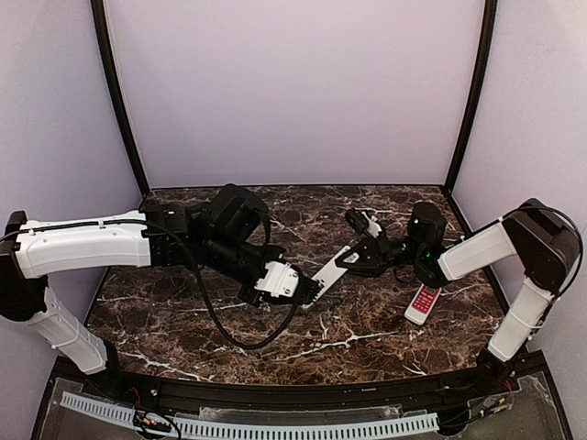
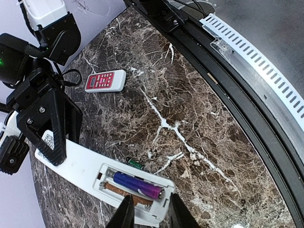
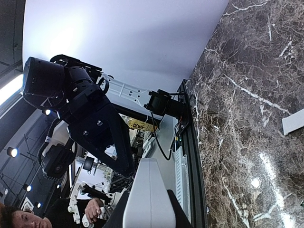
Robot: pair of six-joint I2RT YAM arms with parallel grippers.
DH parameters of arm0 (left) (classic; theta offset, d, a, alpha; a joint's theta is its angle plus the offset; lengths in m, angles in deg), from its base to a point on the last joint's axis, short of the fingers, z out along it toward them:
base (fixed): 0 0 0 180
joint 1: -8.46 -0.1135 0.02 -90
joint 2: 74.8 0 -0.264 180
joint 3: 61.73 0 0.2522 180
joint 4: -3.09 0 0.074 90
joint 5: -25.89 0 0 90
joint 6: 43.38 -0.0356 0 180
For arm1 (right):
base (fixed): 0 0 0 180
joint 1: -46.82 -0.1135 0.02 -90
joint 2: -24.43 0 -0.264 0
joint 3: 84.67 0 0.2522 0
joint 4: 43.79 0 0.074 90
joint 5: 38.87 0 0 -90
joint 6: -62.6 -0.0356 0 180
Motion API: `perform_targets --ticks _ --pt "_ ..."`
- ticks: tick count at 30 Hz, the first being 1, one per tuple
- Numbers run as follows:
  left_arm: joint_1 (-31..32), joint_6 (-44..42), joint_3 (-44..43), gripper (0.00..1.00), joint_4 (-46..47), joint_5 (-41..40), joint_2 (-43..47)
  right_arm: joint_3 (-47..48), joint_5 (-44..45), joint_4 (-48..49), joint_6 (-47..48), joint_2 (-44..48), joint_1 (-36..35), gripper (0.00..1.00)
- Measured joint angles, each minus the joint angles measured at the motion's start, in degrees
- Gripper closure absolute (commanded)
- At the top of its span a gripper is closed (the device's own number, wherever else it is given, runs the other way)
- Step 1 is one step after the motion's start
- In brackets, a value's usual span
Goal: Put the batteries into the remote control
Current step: Pick up the battery from the battery compartment.
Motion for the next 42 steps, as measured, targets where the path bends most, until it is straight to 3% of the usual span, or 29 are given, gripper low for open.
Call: perform_targets --ticks 5,12,17,25,42 --pt "-0.2 3.9 1.3 0.67 2.2 -1.5 0.9 0.0 2.2 -4.2 4.5 1.6 0.0 1.0" --pt "-0.5 12.5 1.5 0.66 3.9 -5.0 1.3 0.9 8.7 -19.3 15.6 9.1 0.0 1.0" --pt "-1.6 20.9 -3.3 0.66 3.1 -7.5 -2.3 1.0 13.6 -24.7 18.5 11.4 0.0 1.0" --pt "-5.7 32.1 -15.7 0.7 -3.2 -8.2 -11.5 -0.6 18.3 -26.2 18.2 11.4 0.0 1.0" --pt "-5.9 38.7 -21.8 0.75 -15.1 -1.6 -17.0 -4.1 22.5 -21.1 13.7 11.1 0.0 1.0"
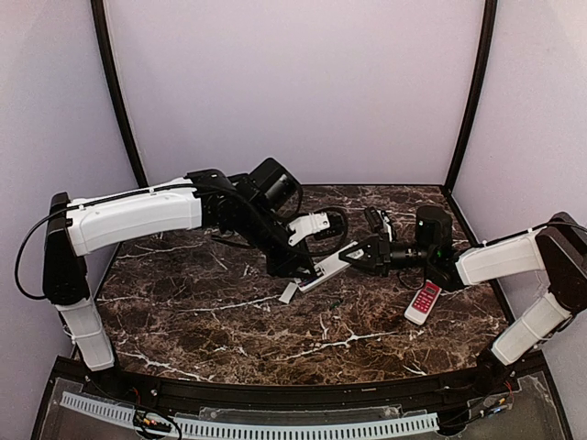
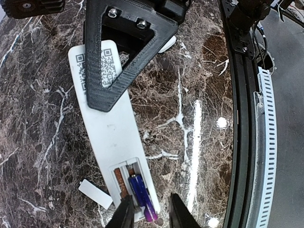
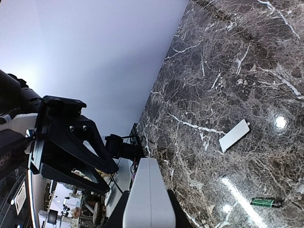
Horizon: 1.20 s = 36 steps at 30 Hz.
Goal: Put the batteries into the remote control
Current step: Pick up the battery from the battery compartment.
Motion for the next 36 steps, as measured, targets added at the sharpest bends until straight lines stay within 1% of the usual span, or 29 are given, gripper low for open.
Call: perform_targets --ticks 8,26,28,33,36 --pt "0.0 1.6 -2.7 0.76 -2.8 0.4 -3.6 0.0 0.7 0.0 -0.3 0.0 0.0 1.0" --pt "0.0 2.4 -4.7 0.8 -5.6 -2.3 -6.7 -0.7 1.6 1.1 -1.7 0.0 0.0 1.0" --pt "0.0 2.4 -4.7 0.82 -5.6 -2.3 -6.8 -0.8 1.7 1.1 -1.9 0.0 0.0 1.0" --pt "0.0 2.7 -4.9 0.92 -5.7 -2.4 -6.9 -1.1 1.8 1.0 -2.1 0.0 0.0 1.0" --pt "0.0 2.8 -5.0 0.95 -5.7 -2.5 -6.9 -1.3 1.5 1.0 -2.1 0.0 0.0 1.0"
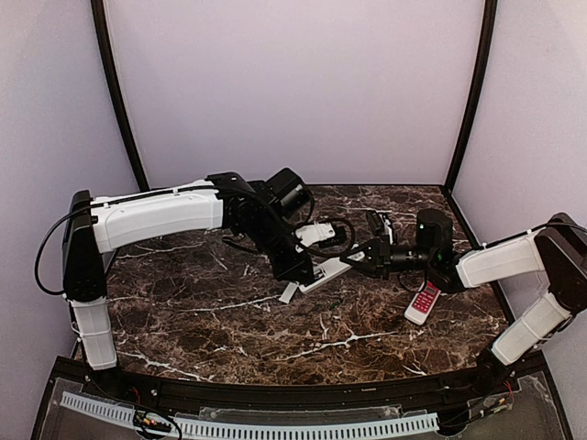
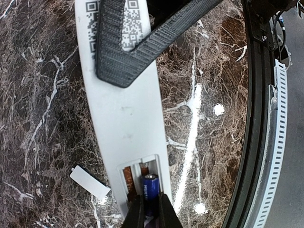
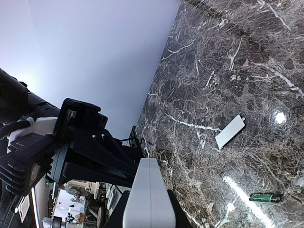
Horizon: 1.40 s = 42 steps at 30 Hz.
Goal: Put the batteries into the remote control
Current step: Pick up the battery from the battery compartment, then load the battery into the battery compartment.
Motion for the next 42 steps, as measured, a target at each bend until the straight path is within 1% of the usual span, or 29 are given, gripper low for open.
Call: perform_targets --ticks 7,13,18,22,31,38,42 --pt "-0.7 0.0 0.8 1.0 1.2 1.2 0.1 -0.4 0.1 0.3 0.0 0.2 0.0 1.0" --pt "-1.3 -0.4 7.3 1.0 6.6 3.2 3.5 -1.0 0.4 0.4 -0.2 0.2 0.1 1.0" --pt "-1.5 -0.4 8.7 1.0 10.4 3.1 4.9 -1.1 0.4 1.5 -1.0 0.2 0.1 1.0" --pt "-1.6 0.2 11.5 0.99 16.2 2.8 6.6 -1.2 0.6 2.9 -3.0 0.0 0.1 1.0" --pt "-1.6 1.2 21.2 1.0 30.9 1.3 10.4 -4.1 1.9 7.8 -9.0 -2.5 0.1 1.0" --pt "-1.6 1.7 24.3 1.0 36.5 1.5 10.6 -5.0 4.0 9.2 -11.2 -2.4 0.1 1.0" --pt "-1.6 1.8 24.9 1.0 38.1 1.6 10.6 -5.7 4.8 10.7 -12.8 -2.4 0.1 1.0"
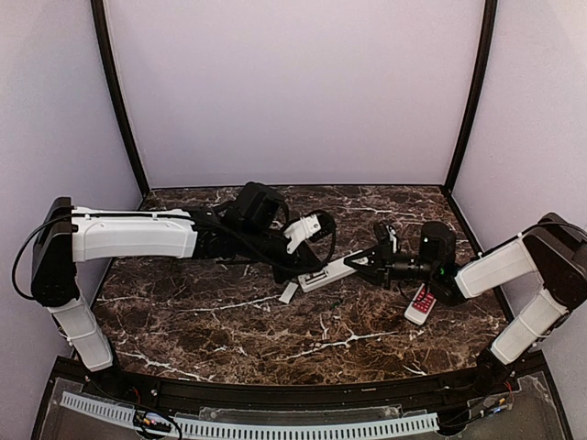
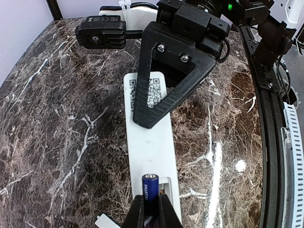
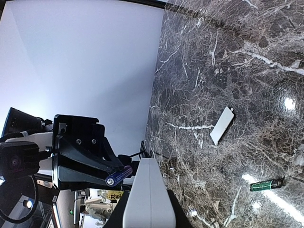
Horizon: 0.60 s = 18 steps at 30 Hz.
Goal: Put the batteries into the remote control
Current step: Load the battery into the battery compartment.
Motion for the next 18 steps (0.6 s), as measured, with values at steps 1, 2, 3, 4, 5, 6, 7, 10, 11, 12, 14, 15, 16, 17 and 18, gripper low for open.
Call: perform_targets --ticks 1,2,3,4,5,6,7,10,11,12,14,15,16,17,18 --pt "0.0 0.0 0.0 1.0 0.3 0.0 0.0 -0.2 0.2 0.4 -0.4 0.0 0.0 1.0" --pt "0.1 0.0 0.1 1.0 0.6 0.0 0.0 -0.5 0.4 0.8 -1.0 0.0 0.0 1.0" --pt "0.1 0.0 0.1 1.0 0.7 0.0 0.0 -0.6 0.5 1.2 -1.3 0.0 0.0 1.0" --pt "0.1 -0.1 0.1 1.0 0.8 -0.2 0.0 -0.7 0.5 1.6 -1.7 0.0 0.0 1.0" --pt "0.2 -0.2 0.1 1.0 0.9 -0.4 0.0 -0.7 0.6 2.1 -2.1 0.0 0.0 1.0" --pt "0.3 -0.3 0.1 1.0 1.0 -0.7 0.0 -0.7 0.7 2.4 -2.5 0.0 0.0 1.0" --pt "0.4 -0.4 0.1 1.0 1.0 -1.0 0.0 -0.7 0.7 2.8 -2.8 0.0 0.0 1.0" --pt "0.8 -0.8 0.1 1.0 1.1 -1.5 0.0 -0.8 0.9 3.7 -3.5 0.0 0.0 1.0" --pt "0.9 -0.9 0.1 1.0 1.1 -1.8 0.0 -0.8 0.9 3.9 -3.7 0.0 0.0 1.0" --pt "1.0 -1.1 0.1 1.0 1.1 -2.1 0.0 -0.9 0.9 4.1 -3.9 0.0 0.0 1.0" --pt "1.3 -1.4 0.1 1.0 1.1 -2.8 0.0 -1.0 1.0 4.2 -4.1 0.0 0.0 1.0" --pt "1.4 -1.7 0.1 1.0 1.1 -3.4 0.0 -1.0 1.0 4.2 -4.2 0.0 0.0 1.0" --pt "1.5 -1.9 0.1 1.0 1.1 -3.9 0.0 -1.0 1.0 4.2 -4.3 0.0 0.0 1.0" --pt "1.6 -2.0 0.1 1.0 1.1 -4.3 0.0 -1.0 1.0 4.3 -4.4 0.0 0.0 1.0" --pt "1.7 -2.3 0.1 1.0 1.1 -5.2 0.0 -1.0 1.0 4.5 -4.6 0.0 0.0 1.0"
